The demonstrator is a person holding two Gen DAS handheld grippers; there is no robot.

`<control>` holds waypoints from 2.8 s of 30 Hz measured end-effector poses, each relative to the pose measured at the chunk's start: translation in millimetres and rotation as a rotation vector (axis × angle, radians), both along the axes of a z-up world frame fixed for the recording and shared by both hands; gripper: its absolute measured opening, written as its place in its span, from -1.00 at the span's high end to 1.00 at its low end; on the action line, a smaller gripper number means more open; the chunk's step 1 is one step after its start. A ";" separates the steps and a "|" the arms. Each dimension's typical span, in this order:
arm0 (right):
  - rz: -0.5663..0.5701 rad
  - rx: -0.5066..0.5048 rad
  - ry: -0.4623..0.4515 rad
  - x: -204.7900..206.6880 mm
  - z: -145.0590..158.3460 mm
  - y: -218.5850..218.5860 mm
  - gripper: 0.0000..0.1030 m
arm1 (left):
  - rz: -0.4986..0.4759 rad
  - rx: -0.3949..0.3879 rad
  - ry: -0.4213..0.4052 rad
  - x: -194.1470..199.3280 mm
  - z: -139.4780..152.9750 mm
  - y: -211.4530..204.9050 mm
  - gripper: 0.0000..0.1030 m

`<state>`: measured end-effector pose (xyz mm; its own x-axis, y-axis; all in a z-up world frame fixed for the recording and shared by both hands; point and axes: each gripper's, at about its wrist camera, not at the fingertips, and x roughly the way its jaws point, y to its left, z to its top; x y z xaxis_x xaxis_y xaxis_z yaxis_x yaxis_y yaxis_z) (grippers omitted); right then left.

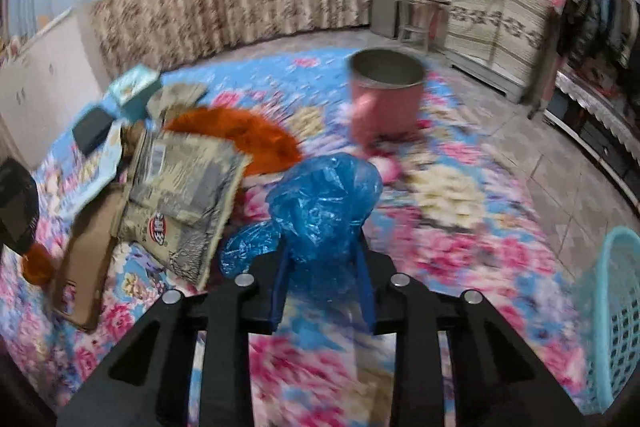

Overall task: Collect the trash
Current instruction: 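Carry both items to the light-blue basket and open both tools to drop them, then grasp the orange peel with the left tool while the right tool grasps the snack wrapper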

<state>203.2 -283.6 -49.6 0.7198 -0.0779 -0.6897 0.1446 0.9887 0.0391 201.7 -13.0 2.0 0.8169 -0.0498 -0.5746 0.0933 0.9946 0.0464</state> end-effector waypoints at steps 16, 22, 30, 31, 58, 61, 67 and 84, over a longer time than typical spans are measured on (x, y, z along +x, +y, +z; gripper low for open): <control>-0.301 -0.099 -0.196 -164.8 88.2 -157.1 0.42 | -0.282 -0.095 -0.082 -49.7 51.1 -205.1 -0.42; -0.429 -0.089 -0.180 -207.9 83.4 -230.4 0.41 | -0.473 -0.132 -0.042 -80.8 34.3 -316.5 -0.42; -0.550 -0.066 -0.159 -248.6 68.3 -302.0 0.41 | -0.643 -0.063 0.050 -108.6 -10.5 -430.0 -0.42; -0.560 -0.059 -0.157 -251.4 65.6 -307.7 0.41 | -0.662 -0.053 0.050 -113.4 -14.0 -441.2 -0.42; -0.560 0.013 -0.089 -205.8 16.1 -306.3 0.37 | -0.558 0.014 -0.035 -90.6 10.8 -415.4 -0.89; -0.567 0.009 -0.081 -197.6 13.7 -303.9 0.36 | -0.544 0.020 -0.050 -90.5 15.3 -400.2 -0.90; -0.617 -0.023 -0.073 -190.7 14.3 -305.4 -0.68 | -0.494 0.018 -0.056 -82.0 21.2 -367.8 -0.90; -0.536 -0.032 -0.181 -170.1 51.3 -231.4 -0.85 | -0.286 -0.014 -0.066 -57.9 43.3 -216.7 -0.90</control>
<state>33.0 -515.0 1.7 0.6803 -0.4840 -0.5504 0.6204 0.7801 0.0808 143.8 -229.7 45.3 0.8043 -0.2914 -0.5179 0.3674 0.9288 0.0481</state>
